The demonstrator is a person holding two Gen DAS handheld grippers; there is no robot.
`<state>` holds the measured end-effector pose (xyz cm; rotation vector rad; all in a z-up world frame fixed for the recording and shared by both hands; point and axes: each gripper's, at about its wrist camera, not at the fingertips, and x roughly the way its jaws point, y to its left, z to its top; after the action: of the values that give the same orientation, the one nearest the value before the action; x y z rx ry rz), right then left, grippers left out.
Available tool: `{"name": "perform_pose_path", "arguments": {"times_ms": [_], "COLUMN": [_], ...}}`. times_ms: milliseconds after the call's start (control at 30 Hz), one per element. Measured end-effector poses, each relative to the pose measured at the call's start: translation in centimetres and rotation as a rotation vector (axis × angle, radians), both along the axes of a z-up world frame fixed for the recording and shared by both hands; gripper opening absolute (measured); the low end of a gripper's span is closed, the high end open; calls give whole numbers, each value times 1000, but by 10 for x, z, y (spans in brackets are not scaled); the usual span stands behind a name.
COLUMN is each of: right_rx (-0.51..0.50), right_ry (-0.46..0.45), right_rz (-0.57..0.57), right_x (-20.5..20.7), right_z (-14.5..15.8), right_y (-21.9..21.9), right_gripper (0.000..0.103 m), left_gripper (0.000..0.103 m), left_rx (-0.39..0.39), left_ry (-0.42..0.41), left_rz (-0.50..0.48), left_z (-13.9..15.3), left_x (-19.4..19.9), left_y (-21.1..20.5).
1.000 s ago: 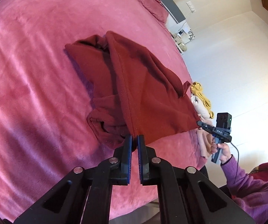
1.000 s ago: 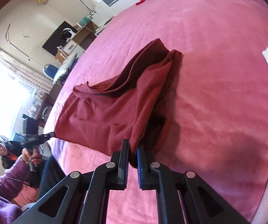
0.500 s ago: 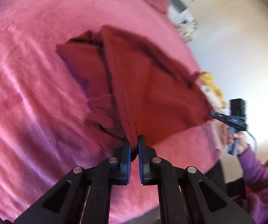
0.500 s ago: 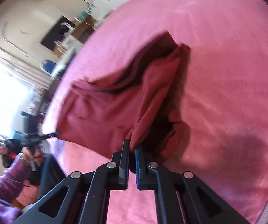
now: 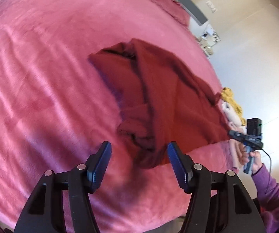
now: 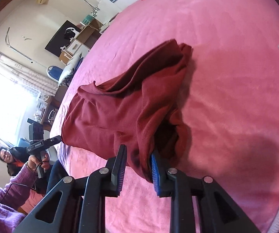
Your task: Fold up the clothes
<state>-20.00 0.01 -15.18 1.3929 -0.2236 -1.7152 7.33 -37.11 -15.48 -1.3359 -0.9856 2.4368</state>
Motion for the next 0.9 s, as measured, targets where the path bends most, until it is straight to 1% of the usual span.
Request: {"name": "perform_pose_path", "arguments": {"times_ms": [67, 100, 167, 200, 233, 267, 300, 333, 367, 433, 500, 567, 600, 667, 733, 800, 867, 900], "right_rx": [-6, -11, -24, -28, -31, -30, -20, -2, 20, 50, 33, -3, -21, -27, -2, 43, 138, 158], "right_ry": [-6, -7, -2, 2, 7, 10, 12, 12, 10, 7, 8, 5, 4, 12, 16, 1, 6, -1], "right_rz": [1, 3, 16, 25, 34, 39, 38, 34, 32, 30, 37, 32, 30, 29, 25, 38, 56, 52], "right_x": [0, 1, 1, 1, 1, 1, 1, 0, -2, -4, -6, -6, -6, -6, -8, -9, -7, -7], "right_z": [-2, -2, -2, -1, -1, 0, 0, 0, -1, -2, 2, 10, 14, 17, 11, -4, -23, -29], "right_y": [-2, -3, -7, -9, -12, -15, -16, -17, -18, -20, -17, -10, -7, -1, 2, 1, -2, -1], "right_gripper": [26, 26, 26, 26, 25, 24, 22, 14, 9, 4, 3, 3, 3, 3, 3, 3, 3, 4], "left_gripper": [66, 67, 65, 57, 26, 10, 5, 5, 5, 5, 5, 5, 5, 5, 5, 5, 5, 7], "left_rx": [35, 29, 1, -18, -37, -68, -91, -86, -78, -56, -35, -20, -15, -17, -37, -56, -39, -35], "left_ry": [47, 53, 45, 32, 14, -16, -35, -34, -25, 2, 26, 30, 24, 5, -40, -88, -116, -119], "left_rz": [-12, -21, -50, -70, -89, -107, -120, -133, -142, -148, -149, -133, -129, -125, -130, -135, -130, -125], "left_z": [7, 8, 7, 6, 4, 1, -2, -2, -1, 6, 14, 19, 18, 13, -1, -16, -25, -24], "left_x": [-2, -5, -13, -17, -21, -24, -25, -25, -22, -10, 4, 18, 22, 28, 26, 23, 23, 25], "left_y": [2, 5, 10, 13, 15, 19, 22, 24, 26, 25, 21, 15, 12, 8, 11, 14, 12, 10]}}
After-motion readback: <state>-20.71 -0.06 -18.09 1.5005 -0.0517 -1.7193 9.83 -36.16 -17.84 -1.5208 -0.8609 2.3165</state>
